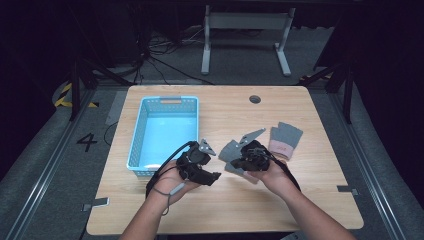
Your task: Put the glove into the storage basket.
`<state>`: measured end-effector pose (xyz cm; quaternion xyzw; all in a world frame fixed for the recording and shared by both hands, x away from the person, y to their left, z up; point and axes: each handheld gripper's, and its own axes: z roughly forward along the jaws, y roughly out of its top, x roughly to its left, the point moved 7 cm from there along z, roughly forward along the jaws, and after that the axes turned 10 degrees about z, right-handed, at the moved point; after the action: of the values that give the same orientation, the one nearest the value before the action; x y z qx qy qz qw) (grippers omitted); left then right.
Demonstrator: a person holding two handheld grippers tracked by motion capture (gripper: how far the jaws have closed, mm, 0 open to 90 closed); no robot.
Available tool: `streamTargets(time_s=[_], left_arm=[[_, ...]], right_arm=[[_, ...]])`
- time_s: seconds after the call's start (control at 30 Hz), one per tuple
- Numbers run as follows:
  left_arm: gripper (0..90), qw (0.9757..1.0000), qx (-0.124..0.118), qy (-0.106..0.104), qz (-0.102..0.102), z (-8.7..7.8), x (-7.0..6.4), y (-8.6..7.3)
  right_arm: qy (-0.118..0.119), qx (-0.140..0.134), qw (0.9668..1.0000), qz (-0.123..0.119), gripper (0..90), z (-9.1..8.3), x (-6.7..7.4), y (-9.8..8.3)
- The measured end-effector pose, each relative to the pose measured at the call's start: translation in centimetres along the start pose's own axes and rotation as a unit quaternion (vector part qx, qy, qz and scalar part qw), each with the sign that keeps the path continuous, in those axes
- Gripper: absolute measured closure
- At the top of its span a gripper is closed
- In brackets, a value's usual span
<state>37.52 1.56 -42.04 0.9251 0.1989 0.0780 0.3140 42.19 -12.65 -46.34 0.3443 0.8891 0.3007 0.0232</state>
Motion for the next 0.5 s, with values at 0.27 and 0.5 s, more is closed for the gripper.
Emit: streamTargets(time_s=[0.27,0.5], left_arm=[[38.8,1.0000,-0.001,0.000,-0.002,-0.1,0.2,-0.1],[39.0,1.0000,-0.002,-0.002,-0.005,-0.1,0.2,-0.1]], right_arm=[[-0.009,0.027,0.9996,0.003,89.0,2.5,-0.8,0.5],[-0.025,0.039,0.9989,0.008,88.9,3.7,-1.7,0.5]])
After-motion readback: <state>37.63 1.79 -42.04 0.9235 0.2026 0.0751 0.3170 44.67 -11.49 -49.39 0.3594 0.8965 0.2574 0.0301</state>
